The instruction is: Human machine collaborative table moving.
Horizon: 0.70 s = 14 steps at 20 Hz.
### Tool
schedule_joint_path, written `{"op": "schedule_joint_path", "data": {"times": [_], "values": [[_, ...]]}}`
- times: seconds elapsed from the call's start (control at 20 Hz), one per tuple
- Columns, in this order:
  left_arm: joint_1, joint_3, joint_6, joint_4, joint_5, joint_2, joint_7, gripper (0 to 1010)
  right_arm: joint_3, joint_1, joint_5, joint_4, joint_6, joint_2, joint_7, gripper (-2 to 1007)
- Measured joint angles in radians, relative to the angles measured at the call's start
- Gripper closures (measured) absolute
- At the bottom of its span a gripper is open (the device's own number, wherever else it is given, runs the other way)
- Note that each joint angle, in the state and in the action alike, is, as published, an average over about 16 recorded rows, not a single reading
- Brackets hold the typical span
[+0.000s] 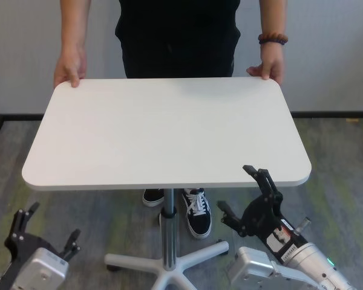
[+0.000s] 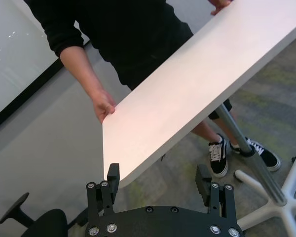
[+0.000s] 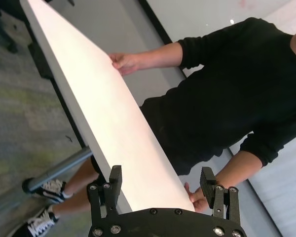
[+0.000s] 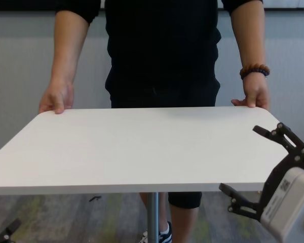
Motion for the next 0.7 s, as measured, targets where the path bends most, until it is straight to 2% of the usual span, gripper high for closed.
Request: {"op": "schedule_joint_path", "data": {"times": [0.4,0.55,0.7], "values": [[0.039,-0.024,-0.008,-0.073,-0.055,-0.013,-0.044,10,0.028,-0.026,0.050,-0.016,-0.066,-0.035,-0.032,4],[0.043,-0.034,-0.004,-0.094,-0.078,-0.023,-0.060,10,0.039,-0.032,0.070,-0.019,-0.093,-0.047,-0.043,4],[0.038,-0.044,0.005,-0.109,-0.114,-0.036,-0.083,10,0.050,-0.036,0.093,-0.015,-0.123,-0.060,-0.051,4]]}}
